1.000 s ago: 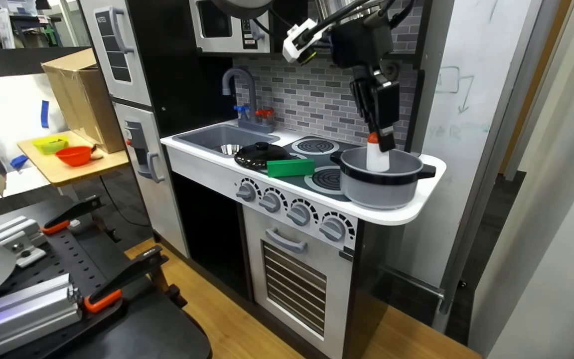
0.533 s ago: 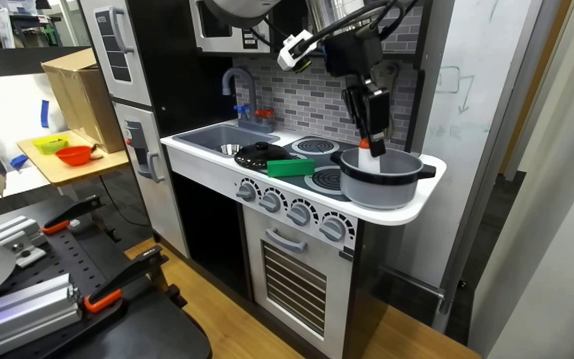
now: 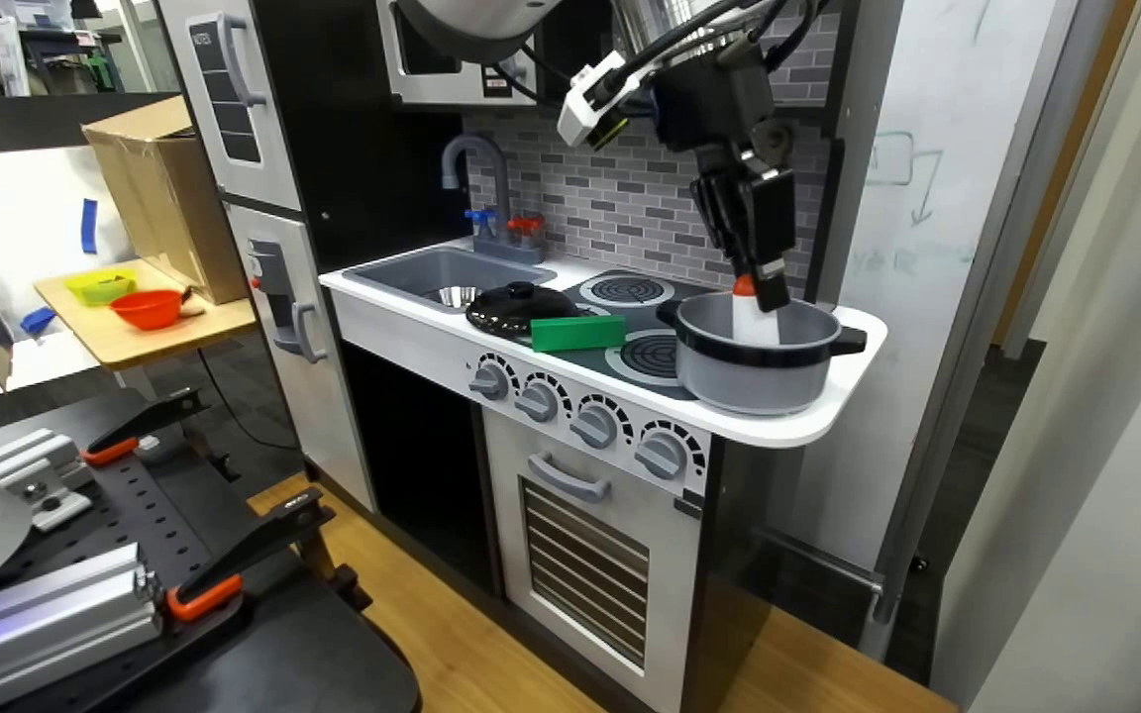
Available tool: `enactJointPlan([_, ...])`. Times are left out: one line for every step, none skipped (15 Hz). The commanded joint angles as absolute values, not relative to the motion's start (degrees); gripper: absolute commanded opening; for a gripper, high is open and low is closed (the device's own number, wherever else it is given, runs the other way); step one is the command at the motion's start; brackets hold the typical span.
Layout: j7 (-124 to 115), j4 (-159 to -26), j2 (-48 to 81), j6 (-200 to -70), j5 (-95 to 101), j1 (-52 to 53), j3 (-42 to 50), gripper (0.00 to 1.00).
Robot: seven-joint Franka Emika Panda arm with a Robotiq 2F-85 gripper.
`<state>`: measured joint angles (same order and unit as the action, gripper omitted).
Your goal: Take off the lid from the pot, place the white object inside, and cover it with the lid
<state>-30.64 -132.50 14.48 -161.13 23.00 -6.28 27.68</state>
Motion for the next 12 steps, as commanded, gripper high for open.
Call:
enactJointPlan([-34.69, -131.84, 14.97, -161.83, 28.86, -3.55, 31.29, 0.09])
enactJointPlan([-35.76, -131.77, 15.01, -161.23, 30.86, -2.94, 32.09, 0.09])
enactJointPlan([-36.77, -131.81, 15.01, -160.98, 32.79, -2.48, 32.72, 0.09])
enactJointPlan([-37.70, -131.93, 15.01, -160.74, 34.58, -2.11, 33.18, 0.09])
enactJointPlan([-38.53, -132.06, 14.93, -160.61, 36.06, -2.00, 33.35, 0.09])
enactJointPlan([-39.23, -132.23, 14.84, -160.53, 37.36, -2.00, 33.35, 0.09])
enactJointPlan([-39.91, -132.36, 14.75, -160.43, 38.52, -2.11, 33.21, 0.09])
enactJointPlan([-40.39, -132.49, 14.65, -160.29, 39.37, -2.28, 32.96, 0.09])
enactJointPlan([-40.73, -132.61, 14.56, -160.19, 39.99, -2.51, 32.60, 0.10])
enactJointPlan([-41.12, -132.66, 14.51, -160.10, 40.62, -2.67, 32.36, 0.18])
enactJointPlan([-41.12, -132.67, 14.47, -159.97, 40.86, -2.88, 32.06, 0.27])
enactJointPlan([-41.07, -132.76, 14.36, -159.80, 40.91, -3.05, 31.75, 0.59])
